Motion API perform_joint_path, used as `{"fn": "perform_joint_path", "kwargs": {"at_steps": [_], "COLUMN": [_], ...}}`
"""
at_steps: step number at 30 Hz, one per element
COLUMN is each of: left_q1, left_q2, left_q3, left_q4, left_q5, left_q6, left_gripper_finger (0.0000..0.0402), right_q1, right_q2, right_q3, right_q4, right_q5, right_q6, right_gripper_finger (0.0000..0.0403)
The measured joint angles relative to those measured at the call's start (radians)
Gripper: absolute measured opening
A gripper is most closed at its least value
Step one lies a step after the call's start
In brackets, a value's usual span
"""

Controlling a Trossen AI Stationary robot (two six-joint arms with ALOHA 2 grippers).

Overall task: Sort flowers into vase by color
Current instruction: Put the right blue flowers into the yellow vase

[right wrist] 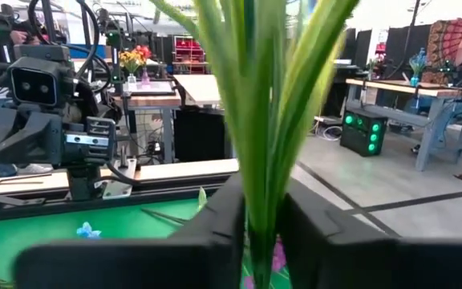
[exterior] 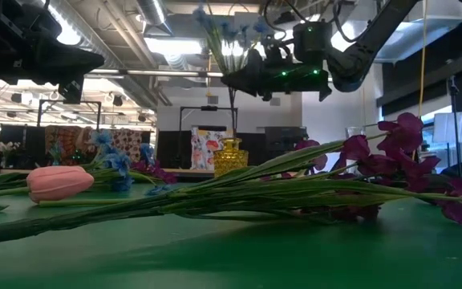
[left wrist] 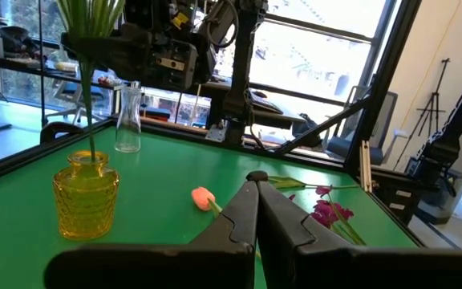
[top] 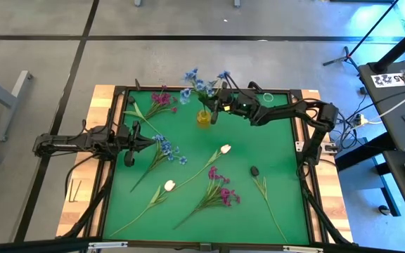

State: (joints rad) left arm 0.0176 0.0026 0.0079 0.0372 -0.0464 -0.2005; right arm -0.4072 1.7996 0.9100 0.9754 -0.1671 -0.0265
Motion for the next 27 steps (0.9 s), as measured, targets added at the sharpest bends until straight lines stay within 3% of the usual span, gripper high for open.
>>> {"fn": "perform_joint_path", "kwargs": {"at_steps": [7,18,27], "left_q1": [0.0,0.0,0.0], "left_q2": [0.0,0.0,0.0], "left_q3": [0.0,0.0,0.0], "left_q4": [0.0,0.0,0.0], "left_q5": [0.0,0.0,0.0], "left_q6": [0.0,0.0,0.0], "left_gripper_finger": [0.0,0.0,0.0], "right_q1": [0.0,0.001,0.001], "right_q2": [0.0,-0.009,-0.121], "right_q3": [0.0,-0.001,-0.001], "right_q4": [-0.027,-0.176,-0.371], "right_q5": [0.001,0.003,0.062], "right_q6": [0.003,0.003,-0.01], "right_gripper_finger": [0.0151,0.0199,0.0253]}}
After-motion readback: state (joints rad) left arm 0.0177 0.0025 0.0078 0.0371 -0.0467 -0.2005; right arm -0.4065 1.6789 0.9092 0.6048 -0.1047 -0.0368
